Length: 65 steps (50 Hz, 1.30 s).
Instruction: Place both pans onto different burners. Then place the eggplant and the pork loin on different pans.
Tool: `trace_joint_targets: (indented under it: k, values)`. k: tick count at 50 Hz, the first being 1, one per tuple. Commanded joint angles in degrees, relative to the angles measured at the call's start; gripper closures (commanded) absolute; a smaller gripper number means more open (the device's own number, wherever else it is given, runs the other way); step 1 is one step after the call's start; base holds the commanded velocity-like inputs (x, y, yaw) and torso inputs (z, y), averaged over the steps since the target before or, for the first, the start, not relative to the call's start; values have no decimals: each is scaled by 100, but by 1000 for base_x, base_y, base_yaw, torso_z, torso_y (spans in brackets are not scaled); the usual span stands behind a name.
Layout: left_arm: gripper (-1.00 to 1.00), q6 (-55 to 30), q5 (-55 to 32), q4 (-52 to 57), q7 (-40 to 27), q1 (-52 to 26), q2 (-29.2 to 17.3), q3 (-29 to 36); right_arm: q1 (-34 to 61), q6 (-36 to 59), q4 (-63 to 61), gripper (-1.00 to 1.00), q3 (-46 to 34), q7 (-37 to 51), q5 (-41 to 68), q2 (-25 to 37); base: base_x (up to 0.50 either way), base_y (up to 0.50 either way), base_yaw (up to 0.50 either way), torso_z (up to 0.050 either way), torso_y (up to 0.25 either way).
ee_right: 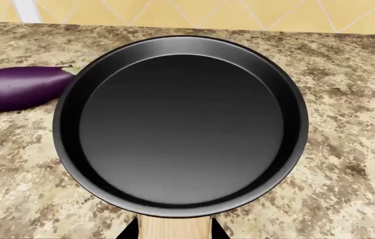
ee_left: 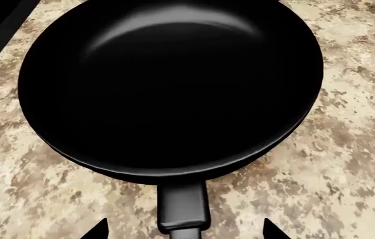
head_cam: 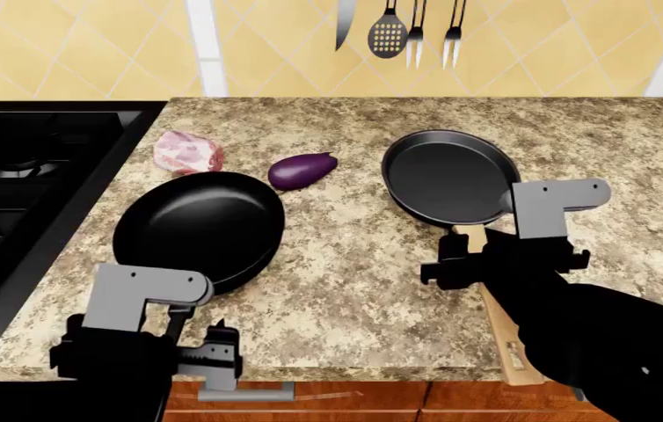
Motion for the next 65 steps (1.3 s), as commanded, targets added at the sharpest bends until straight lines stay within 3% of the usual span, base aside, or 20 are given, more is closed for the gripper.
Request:
trace_joint_targets:
  k: [1,5,6,23,41,65]
  values:
    - [-100,-45,141,-234,64,38,29,142,108,-59,-79,100,95,-85,-181,3,0,0,0,0,0]
    - [-100,-28,177,-262,97,21,65,177,102,-78,-59,100,85,-91,-184,1,3,0,-1,0,0]
    - [100,-14,203,-258,103,32,62,170,103,-76,-60,100,88,-88,-179,4,0,0,0,0,0]
    - [100,185,275,14,217,43,19,33,61,-89,-76,100,107,-59,-116,22,1,0,0,0,1]
    - [100,477,-1196,806,-847,-939,-516,-417,117,138,-349,100,232,159,168,70,0,0,0,2,4]
    - [100,653,-831,1005,-473,-436,-607,-785,46,186,-630,100,260,325,331,133,-255,0,0,1,3]
